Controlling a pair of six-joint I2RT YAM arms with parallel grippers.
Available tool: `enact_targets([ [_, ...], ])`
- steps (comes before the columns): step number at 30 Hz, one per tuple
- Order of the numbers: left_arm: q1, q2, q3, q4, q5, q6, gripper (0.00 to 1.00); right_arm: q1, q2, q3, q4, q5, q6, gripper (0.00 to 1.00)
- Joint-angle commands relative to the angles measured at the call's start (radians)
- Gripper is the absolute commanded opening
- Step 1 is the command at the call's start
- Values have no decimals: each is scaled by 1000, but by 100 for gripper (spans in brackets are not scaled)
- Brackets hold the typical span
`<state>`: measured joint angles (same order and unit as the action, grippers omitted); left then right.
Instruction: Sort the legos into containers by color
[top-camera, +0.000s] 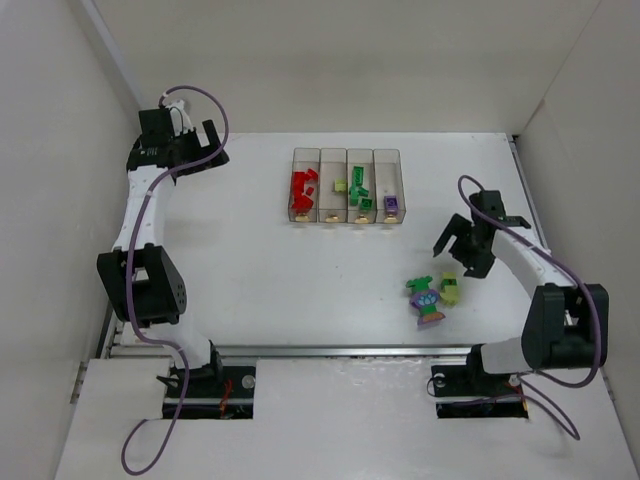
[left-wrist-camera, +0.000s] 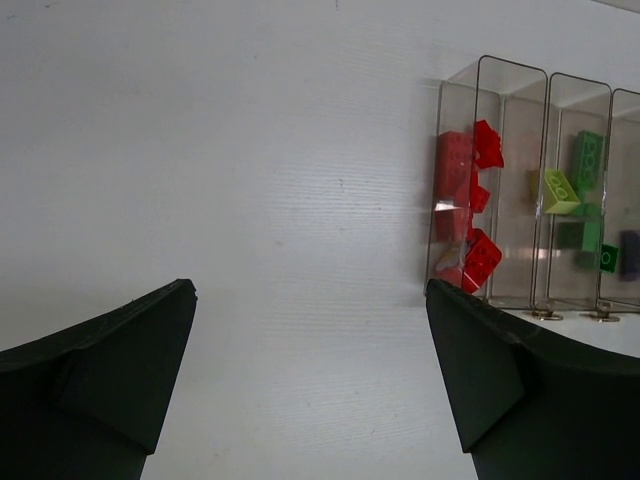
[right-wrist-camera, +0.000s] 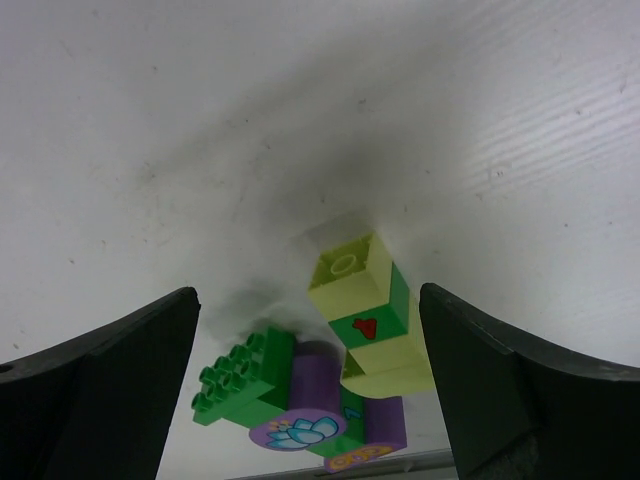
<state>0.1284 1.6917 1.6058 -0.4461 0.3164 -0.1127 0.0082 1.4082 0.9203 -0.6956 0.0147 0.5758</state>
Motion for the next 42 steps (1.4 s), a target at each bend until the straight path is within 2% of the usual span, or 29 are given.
enact_targets([
  [1, 5, -4, 43, 4, 29, 11, 100, 4, -71, -26, -2, 22, 62, 96],
  [4, 5, -4, 43, 4, 38, 11, 100, 4, -95, -49, -15, 112, 53, 94],
  [7, 5, 5, 43, 4, 47, 11, 100, 4, -69, -60, -15, 137, 19, 89],
  [12, 5, 5, 43, 4, 47, 11, 100, 82, -38, -69, -24, 168, 7, 89],
  [15, 5, 5, 34, 4, 47, 11, 100, 140, -5, -69, -33, 188, 25, 97],
  [23, 5, 5, 34, 4, 47, 11, 100, 180, 32, -117, -13, 197, 81, 95],
  [24, 5, -4, 34, 4, 47, 11, 100, 180, 32, -117, -13, 208, 81, 93],
  [27, 5, -4, 34, 4, 56, 11, 100, 180, 41, -117, -4, 208, 81, 78],
  [28, 5, -4, 34, 4, 56, 11, 100, 180, 41, -117, -4, 208, 81, 70],
  [31, 5, -4, 34, 4, 56, 11, 100, 180, 41, -117, 7, 217, 81, 56],
  [33, 5, -4, 34, 4, 56, 11, 100, 180, 51, -117, 18, 217, 81, 43],
  [37, 5, -4, 34, 4, 56, 11, 100, 180, 72, -95, 40, 226, 62, 35],
  [38, 5, -4, 34, 4, 56, 11, 100, 180, 87, -95, 41, 226, 52, 28],
  [41, 5, -4, 34, 4, 56, 11, 100, 180, 109, -57, 50, 240, 32, 17],
  [42, 5, -4, 34, 4, 56, 11, 100, 180, 109, -46, 50, 249, 32, 8],
])
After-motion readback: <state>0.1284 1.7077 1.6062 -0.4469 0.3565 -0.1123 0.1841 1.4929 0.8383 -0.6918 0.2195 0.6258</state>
